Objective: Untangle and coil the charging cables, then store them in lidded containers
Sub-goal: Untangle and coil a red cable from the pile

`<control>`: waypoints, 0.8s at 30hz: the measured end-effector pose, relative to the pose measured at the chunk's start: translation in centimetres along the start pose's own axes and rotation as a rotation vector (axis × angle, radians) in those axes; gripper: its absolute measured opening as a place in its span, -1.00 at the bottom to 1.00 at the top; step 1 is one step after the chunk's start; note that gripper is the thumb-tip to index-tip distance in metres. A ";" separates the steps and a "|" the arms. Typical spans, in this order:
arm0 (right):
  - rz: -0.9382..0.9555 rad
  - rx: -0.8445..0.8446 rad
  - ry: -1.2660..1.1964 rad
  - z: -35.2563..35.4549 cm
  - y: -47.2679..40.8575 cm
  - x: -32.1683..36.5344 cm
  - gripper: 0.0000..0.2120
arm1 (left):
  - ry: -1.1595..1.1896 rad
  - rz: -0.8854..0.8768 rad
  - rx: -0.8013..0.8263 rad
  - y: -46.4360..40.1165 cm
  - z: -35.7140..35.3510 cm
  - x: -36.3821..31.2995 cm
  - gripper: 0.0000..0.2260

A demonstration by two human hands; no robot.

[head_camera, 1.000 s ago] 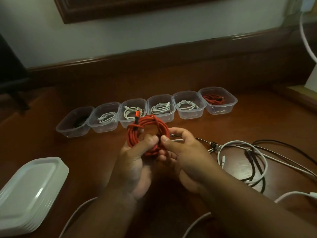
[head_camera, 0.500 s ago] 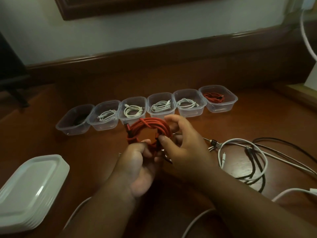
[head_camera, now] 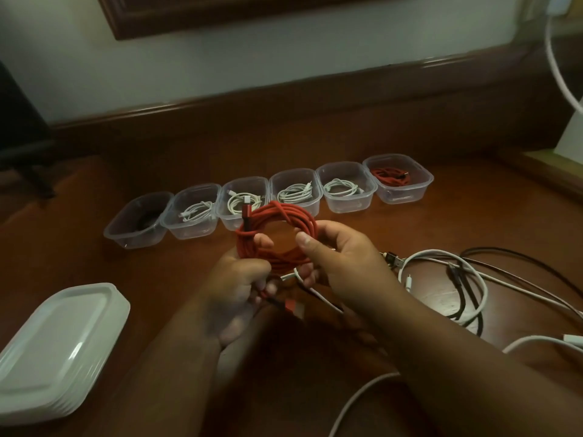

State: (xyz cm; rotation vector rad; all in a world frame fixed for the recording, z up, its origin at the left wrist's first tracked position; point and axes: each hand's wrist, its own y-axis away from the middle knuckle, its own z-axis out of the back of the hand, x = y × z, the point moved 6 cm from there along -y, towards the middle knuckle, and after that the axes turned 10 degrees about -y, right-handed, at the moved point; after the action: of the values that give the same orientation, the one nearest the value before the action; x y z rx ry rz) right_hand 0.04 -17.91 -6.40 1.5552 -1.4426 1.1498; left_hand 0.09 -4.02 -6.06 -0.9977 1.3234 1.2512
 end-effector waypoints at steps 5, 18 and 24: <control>-0.069 -0.067 -0.115 0.8 -0.4 -0.1 -0.87 | -0.093 -0.162 0.021 -0.1 -0.2 -0.4 -0.60; -0.333 0.008 -0.445 0.0 -0.2 -1.0 -0.72 | -0.367 -0.601 -0.216 1.0 -0.3 -2.0 -0.76; -0.208 -0.016 0.196 0.1 -0.1 -1.1 -0.61 | -0.077 -0.428 -0.305 0.8 -0.4 -1.1 -0.70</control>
State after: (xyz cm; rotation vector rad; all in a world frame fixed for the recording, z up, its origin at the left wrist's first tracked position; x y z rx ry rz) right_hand 0.14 -17.63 -7.43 1.4972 -1.1316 1.1283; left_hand -0.62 -4.37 -4.85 -1.3497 0.8136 1.1607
